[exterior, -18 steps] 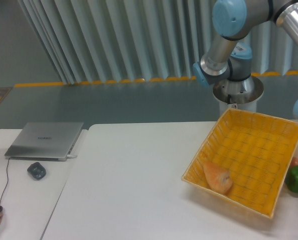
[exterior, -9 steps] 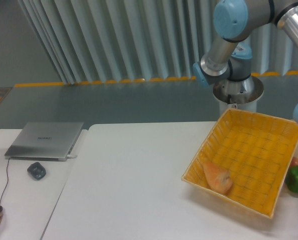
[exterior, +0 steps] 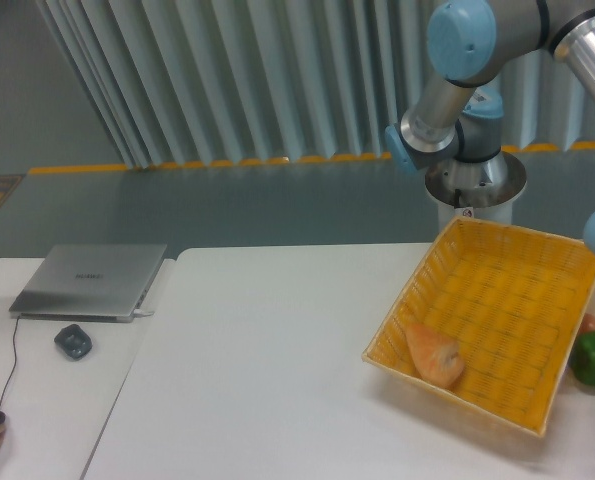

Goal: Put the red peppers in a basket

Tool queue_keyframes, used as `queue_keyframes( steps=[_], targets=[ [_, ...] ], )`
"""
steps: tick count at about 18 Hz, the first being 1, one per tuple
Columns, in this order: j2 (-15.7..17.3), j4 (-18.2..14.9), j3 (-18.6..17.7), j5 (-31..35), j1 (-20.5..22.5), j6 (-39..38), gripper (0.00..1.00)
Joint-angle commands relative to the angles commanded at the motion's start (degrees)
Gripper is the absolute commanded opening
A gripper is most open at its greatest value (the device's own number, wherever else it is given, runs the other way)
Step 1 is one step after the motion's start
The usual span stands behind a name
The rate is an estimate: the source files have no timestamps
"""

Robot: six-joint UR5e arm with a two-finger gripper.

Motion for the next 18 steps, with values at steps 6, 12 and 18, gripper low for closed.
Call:
queue_keyframes(
  steps=[6, 12, 18],
  targets=[
    [0.3, 0.0, 0.1, -0.1, 0.3, -1.0, 0.14],
    [1.3, 0.0, 1.0, -2.2, 2.0, -2.4, 0.10],
    [8.1, -0.7, -0.2, -14.7, 4.3, -17.3, 0.11]
  ],
)
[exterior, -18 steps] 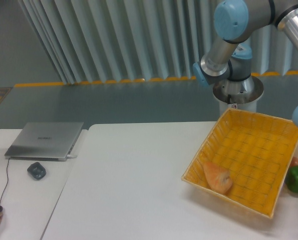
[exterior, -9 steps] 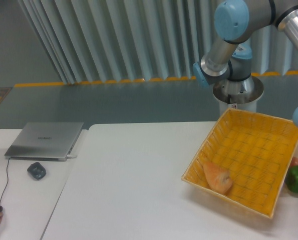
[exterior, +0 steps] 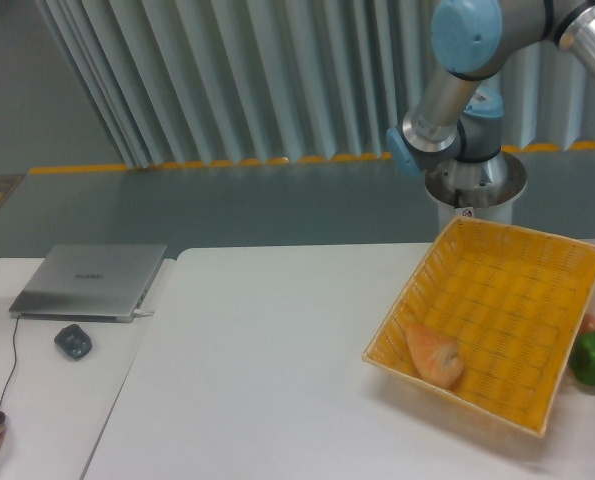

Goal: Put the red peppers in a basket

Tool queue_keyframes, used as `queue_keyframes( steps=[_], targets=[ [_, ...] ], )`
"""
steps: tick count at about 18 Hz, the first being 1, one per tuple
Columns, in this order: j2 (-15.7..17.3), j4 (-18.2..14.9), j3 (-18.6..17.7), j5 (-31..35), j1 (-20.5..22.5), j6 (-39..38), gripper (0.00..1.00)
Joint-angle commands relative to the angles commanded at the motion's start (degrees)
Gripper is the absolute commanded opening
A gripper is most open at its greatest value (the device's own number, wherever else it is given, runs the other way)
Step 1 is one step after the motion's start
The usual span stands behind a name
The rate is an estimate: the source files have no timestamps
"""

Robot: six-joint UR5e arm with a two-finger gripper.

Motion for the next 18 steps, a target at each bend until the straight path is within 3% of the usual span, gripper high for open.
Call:
queue_keyframes(
  steps=[7, 12, 16, 18],
  targets=[
    [8.4, -0.7, -7.5, -0.2, -3.5, -8.4, 0.12],
    [14.3, -1.0, -14.7, 0.3, -8.0, -15.7, 0.15],
    [19.2, -1.8, -21.1, 0.3, -8.8, -16.1, 0.15],
    [21.5, -3.8, -24.0, 0.4, -9.7, -17.1, 0.15]
  ],
)
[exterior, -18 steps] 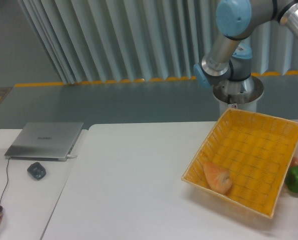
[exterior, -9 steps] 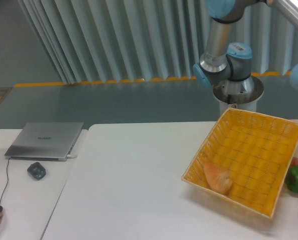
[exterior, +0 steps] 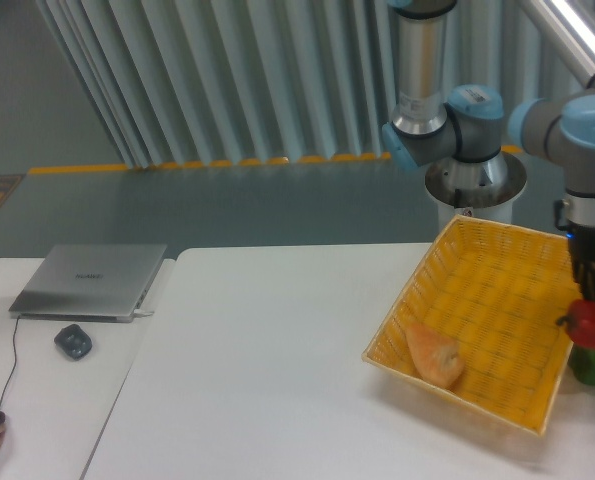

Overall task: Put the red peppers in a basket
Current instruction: 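Carry the grasped red pepper over the basket and lower it, then open the gripper to release the red pepper into the basket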

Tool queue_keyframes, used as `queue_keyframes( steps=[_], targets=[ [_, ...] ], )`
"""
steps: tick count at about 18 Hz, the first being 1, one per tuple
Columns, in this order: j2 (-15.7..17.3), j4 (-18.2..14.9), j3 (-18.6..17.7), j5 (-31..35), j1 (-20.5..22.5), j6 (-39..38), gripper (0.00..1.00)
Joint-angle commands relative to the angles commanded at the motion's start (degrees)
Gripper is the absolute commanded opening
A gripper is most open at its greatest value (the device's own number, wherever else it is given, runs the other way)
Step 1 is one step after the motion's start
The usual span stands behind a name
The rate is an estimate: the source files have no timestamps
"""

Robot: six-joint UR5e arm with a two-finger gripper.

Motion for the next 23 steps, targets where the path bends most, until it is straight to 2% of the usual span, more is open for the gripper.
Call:
queue_keyframes(
  steps=[1, 4, 9, 11, 13, 14, 15, 16, 18, 23],
  targets=[
    [0.8, -0.5, -1.7, 0.0, -0.3, -1.1, 0.15],
    [0.8, -0.5, -3.6, 2.2, -4.4, -4.9, 0.15],
    [-1.3, -0.5, -3.7, 7.8, -11.4, -12.8, 0.19],
    [-1.8, -0.5, -3.8, 7.8, -12.0, -14.1, 0.23],
    [-2.7, -0.5, -3.4, 7.8, -13.2, -14.2, 0.42],
    [-3.1, -0.5, -3.2, 7.7, -13.3, -13.7, 0.76],
    [-3.1, -0.4, -3.1, 7.6, -13.2, -13.6, 0.89],
    [-3.5, -0.3, -2.8, 7.6, -13.2, -13.6, 0.95],
    [-3.8, -0.3, -2.4, 7.6, -13.1, -13.5, 0.99],
    [-3.8, -0.4, -0.8, 9.7, -12.8, -13.0, 1.00]
  ],
)
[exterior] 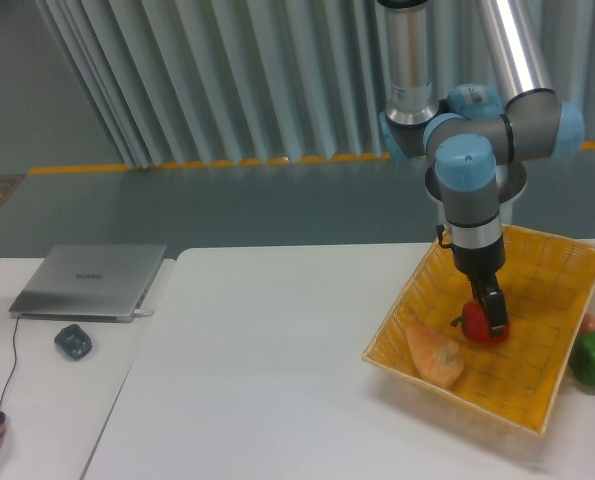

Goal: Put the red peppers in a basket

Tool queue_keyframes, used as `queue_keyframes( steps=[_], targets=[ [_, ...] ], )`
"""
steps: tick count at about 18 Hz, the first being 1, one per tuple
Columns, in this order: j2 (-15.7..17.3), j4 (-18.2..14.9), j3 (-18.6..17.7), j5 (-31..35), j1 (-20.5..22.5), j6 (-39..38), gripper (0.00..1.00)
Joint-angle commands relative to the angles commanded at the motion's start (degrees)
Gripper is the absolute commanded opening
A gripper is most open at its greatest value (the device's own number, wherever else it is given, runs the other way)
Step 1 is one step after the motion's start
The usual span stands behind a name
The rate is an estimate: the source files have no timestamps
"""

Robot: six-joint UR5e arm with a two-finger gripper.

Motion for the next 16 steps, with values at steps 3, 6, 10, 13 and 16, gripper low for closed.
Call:
queue_keyframes(
  steps=[3, 6, 10, 13, 16],
  targets=[
    [-0.1, 0.0, 1.2, -0.5, 1.1, -0.1, 1.00],
    [-0.7, -2.4, 5.2, -0.6, 2.5, 0.0, 1.00],
    [-2.6, -11.4, 13.5, -1.0, 4.7, 0.6, 1.00],
    [-4.7, -16.9, 19.4, -1.7, 6.1, 5.2, 1.00],
    [-5.5, -19.4, 21.5, -4.6, 8.6, 9.8, 1.00]
  ],
)
